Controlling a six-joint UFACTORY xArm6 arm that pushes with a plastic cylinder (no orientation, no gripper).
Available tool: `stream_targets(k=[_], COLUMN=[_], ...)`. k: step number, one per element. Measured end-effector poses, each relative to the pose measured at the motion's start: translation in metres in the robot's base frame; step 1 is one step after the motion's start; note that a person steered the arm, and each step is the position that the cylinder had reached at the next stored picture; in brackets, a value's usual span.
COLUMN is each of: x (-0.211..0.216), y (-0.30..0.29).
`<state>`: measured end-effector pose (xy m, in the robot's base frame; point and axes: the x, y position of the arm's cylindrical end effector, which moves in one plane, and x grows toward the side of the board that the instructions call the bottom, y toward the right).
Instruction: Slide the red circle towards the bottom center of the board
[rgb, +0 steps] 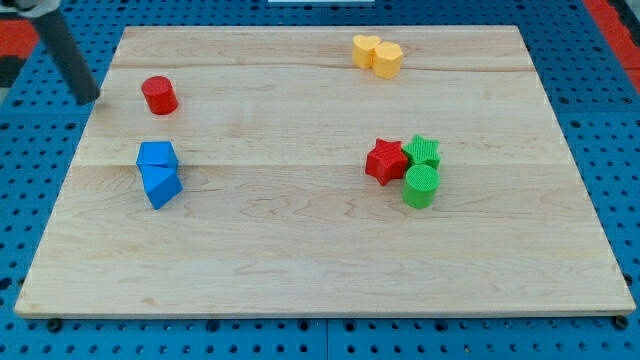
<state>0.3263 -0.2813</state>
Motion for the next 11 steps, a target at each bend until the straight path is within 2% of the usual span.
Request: stream_targets(k=[1, 2, 3, 7, 11], x=[-0.001, -0.001, 0.001, 0.112, 0.174], y=[0.07, 0.104, 0.105, 0.27, 0.281])
